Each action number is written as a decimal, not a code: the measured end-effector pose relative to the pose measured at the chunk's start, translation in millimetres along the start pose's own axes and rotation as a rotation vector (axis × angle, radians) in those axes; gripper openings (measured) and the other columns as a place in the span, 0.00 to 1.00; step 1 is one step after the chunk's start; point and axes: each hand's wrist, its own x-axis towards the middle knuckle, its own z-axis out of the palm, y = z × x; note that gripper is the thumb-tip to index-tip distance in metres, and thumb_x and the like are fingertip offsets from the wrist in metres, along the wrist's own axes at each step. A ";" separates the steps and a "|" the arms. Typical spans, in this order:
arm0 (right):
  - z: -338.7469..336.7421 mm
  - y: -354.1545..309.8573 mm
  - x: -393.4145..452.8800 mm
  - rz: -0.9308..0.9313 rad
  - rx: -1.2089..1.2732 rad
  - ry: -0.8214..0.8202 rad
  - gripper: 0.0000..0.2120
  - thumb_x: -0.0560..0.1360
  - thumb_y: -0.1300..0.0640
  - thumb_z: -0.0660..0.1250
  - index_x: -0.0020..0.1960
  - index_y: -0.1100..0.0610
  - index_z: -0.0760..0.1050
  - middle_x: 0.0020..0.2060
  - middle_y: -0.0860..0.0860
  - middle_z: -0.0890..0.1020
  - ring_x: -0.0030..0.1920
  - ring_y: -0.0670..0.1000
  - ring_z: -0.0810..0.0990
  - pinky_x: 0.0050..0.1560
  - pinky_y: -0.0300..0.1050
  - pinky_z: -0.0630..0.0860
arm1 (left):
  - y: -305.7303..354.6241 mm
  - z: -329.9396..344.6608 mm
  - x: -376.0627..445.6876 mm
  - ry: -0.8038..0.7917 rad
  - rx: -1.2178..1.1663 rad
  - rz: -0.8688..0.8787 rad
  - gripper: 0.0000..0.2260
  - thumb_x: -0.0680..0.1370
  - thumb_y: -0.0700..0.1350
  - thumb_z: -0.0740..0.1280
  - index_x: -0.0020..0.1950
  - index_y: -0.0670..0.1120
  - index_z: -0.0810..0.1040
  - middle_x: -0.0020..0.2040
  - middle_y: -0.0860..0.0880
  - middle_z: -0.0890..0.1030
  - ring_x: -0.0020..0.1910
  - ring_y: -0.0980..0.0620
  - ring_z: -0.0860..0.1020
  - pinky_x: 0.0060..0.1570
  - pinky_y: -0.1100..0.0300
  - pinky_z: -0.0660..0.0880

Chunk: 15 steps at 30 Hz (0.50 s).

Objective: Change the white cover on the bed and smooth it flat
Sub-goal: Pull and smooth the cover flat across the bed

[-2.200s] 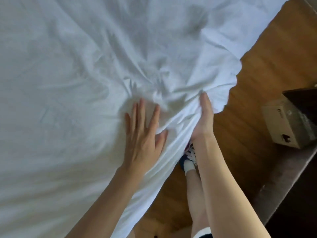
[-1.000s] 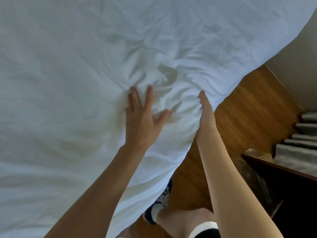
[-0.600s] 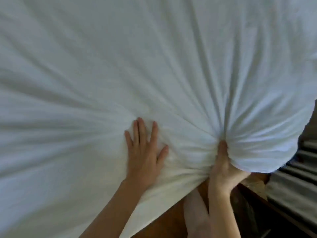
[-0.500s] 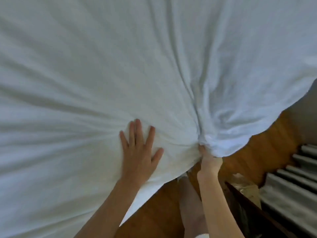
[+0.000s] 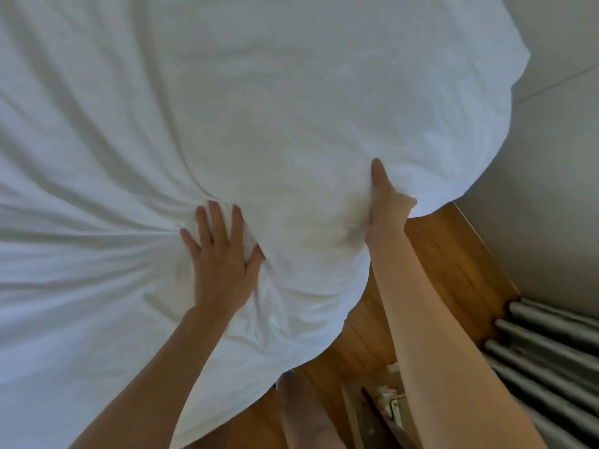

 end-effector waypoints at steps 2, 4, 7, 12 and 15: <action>12.6 0.0 2.4 -0.019 -0.125 0.055 0.50 0.65 0.37 0.76 0.74 0.61 0.56 0.58 0.54 0.75 0.58 0.57 0.76 0.55 0.49 0.74 | 3.7 -1.1 3.6 0.023 -0.048 -0.016 0.31 0.78 0.55 0.50 0.78 0.42 0.52 0.76 0.31 0.55 0.75 0.30 0.53 0.68 0.29 0.52; 12.8 7.0 6.6 -0.078 -0.133 0.150 0.37 0.66 0.44 0.76 0.66 0.59 0.65 0.45 0.50 0.76 0.49 0.54 0.78 0.45 0.46 0.73 | 11.7 -4.2 13.5 0.029 -0.117 0.014 0.31 0.77 0.54 0.51 0.78 0.43 0.50 0.76 0.31 0.53 0.75 0.31 0.51 0.70 0.31 0.50; 9.9 -3.3 0.5 -0.274 -0.212 0.265 0.26 0.72 0.53 0.73 0.65 0.57 0.68 0.42 0.45 0.73 0.44 0.49 0.74 0.43 0.42 0.71 | 18.1 -13.7 34.4 0.033 -0.136 0.055 0.31 0.77 0.54 0.51 0.77 0.43 0.52 0.77 0.32 0.52 0.75 0.30 0.51 0.70 0.31 0.51; -43.2 -63.8 11.6 -1.023 -0.277 0.632 0.10 0.69 0.62 0.73 0.44 0.61 0.72 0.30 0.44 0.75 0.30 0.43 0.73 0.31 0.30 0.67 | 57.8 -24.5 53.3 0.030 -0.132 0.317 0.29 0.81 0.62 0.47 0.78 0.49 0.53 0.78 0.35 0.50 0.77 0.33 0.48 0.71 0.33 0.50; -43.2 -41.5 56.4 -0.761 -0.593 0.517 0.12 0.73 0.56 0.70 0.53 0.62 0.74 0.41 0.58 0.82 0.41 0.59 0.80 0.36 0.43 0.65 | 106.5 -13.9 78.2 -0.003 -0.042 0.335 0.28 0.80 0.61 0.50 0.77 0.50 0.59 0.78 0.35 0.52 0.76 0.33 0.51 0.71 0.32 0.52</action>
